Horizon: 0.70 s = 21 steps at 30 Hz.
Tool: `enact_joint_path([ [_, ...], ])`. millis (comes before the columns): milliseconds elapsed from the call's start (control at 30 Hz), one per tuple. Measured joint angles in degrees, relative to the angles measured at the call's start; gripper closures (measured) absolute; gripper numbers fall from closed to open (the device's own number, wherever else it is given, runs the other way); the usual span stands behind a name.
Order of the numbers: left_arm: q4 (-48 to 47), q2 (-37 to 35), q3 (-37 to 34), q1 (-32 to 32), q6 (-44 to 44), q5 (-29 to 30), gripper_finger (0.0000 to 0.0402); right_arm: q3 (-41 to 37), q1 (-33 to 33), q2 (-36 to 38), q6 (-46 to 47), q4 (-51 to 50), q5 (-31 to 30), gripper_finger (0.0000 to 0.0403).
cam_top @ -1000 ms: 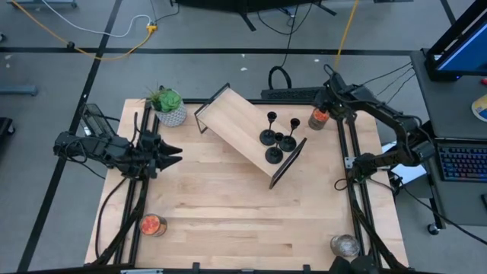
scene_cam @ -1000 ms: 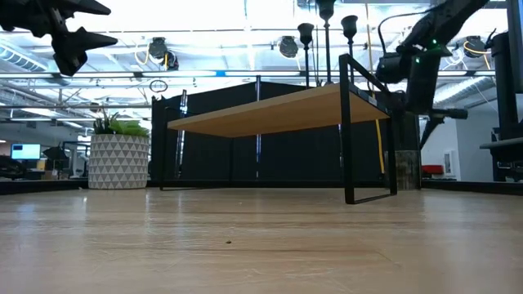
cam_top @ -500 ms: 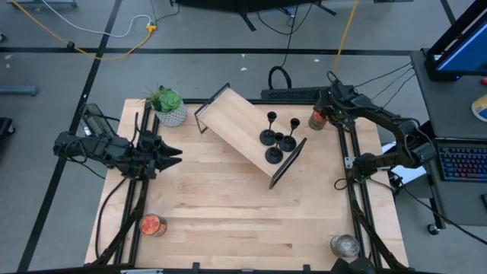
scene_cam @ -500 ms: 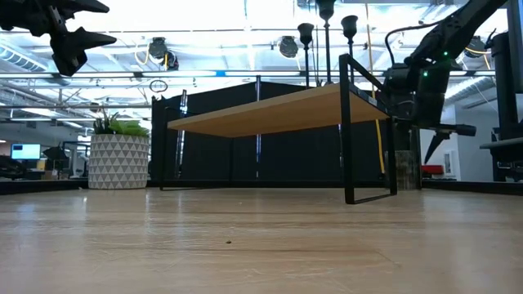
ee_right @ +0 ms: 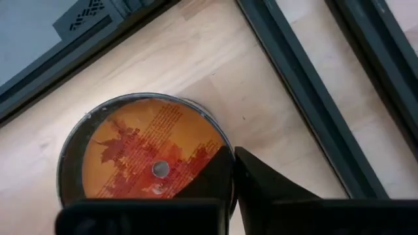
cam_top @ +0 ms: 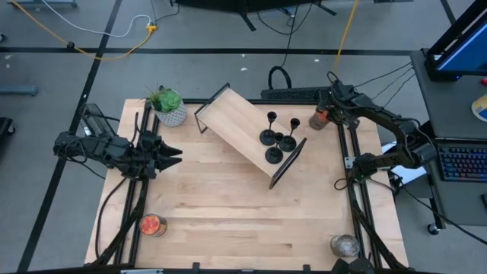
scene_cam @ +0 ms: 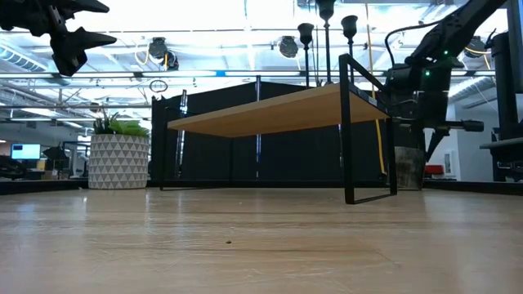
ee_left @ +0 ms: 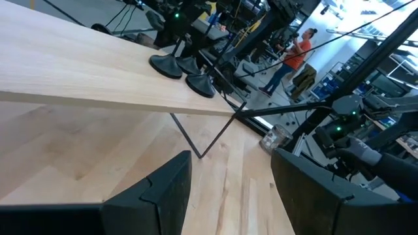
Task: Pick & Place candle stick holders
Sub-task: Put the top orange scented candle on the shelf
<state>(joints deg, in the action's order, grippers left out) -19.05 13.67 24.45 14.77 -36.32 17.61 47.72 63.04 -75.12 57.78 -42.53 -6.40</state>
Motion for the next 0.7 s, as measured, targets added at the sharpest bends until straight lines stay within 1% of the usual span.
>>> enact_joint_path([
  [233,0.0,0.0,0.0,0.0,0.0,0.0,0.0185,-0.1,-0.5,1.9,-0.7,-1.8,-1.6,0.0401],
  [567,0.1,0.0,0.0,0.0,0.0,-0.1,0.0185,-0.3,-0.7,10.9,-1.6,-5.7,-4.0,0.0402],
  [700,2.3,0.1,0.0,0.0,1.3,0.0,0.0185,-0.3,-1.9,14.6,-2.1,-7.6,-3.9,0.0402],
])
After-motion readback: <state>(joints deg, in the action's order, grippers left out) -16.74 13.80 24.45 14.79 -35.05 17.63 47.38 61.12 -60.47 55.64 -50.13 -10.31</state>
